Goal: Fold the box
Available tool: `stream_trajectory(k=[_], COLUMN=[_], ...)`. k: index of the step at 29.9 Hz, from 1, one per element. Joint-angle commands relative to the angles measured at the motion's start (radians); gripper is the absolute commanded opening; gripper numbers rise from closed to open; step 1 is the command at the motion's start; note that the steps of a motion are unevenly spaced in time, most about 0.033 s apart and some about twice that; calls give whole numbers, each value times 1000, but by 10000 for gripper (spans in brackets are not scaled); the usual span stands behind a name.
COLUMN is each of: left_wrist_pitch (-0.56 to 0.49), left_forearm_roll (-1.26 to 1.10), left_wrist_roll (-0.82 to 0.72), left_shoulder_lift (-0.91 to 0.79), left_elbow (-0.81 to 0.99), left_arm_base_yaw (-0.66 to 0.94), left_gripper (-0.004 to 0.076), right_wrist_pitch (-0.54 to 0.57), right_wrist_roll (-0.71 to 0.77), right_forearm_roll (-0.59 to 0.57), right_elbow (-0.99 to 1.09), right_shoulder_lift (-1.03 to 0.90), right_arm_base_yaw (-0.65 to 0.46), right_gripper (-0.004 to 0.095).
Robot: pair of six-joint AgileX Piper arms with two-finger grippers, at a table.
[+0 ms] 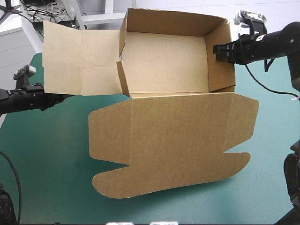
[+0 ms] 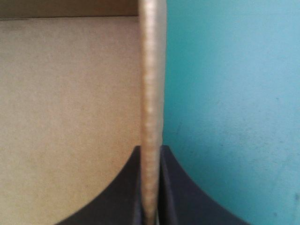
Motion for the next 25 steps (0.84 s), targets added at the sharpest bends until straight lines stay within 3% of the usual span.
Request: stream_trajectory(k=[1, 7, 13, 25], left_wrist_pitch=[29, 103, 208, 210], left_forearm_roll=[-184, -359, -368, -353], left_wrist_roll=[67, 132, 136, 136], left_shoulder_lift=[-31, -32, -32, -60], left_elbow=[-27, -27, -27, -27], left_arm_base_yaw=[-51, -75, -75, -118], left_gripper=[517, 491, 491, 491], right_wrist_pitch=[12, 10, -13, -158], right_wrist_roll=[-15, -68, -96, -69], right_forearm_roll=[100, 91, 108, 36], right_elbow=[-3, 102, 194, 204], right_shoulder_lift=[-52, -50, -48, -30], right_arm_base_yaw=[-5, -5, -5, 94], right_gripper=[-5, -5, -5, -5])
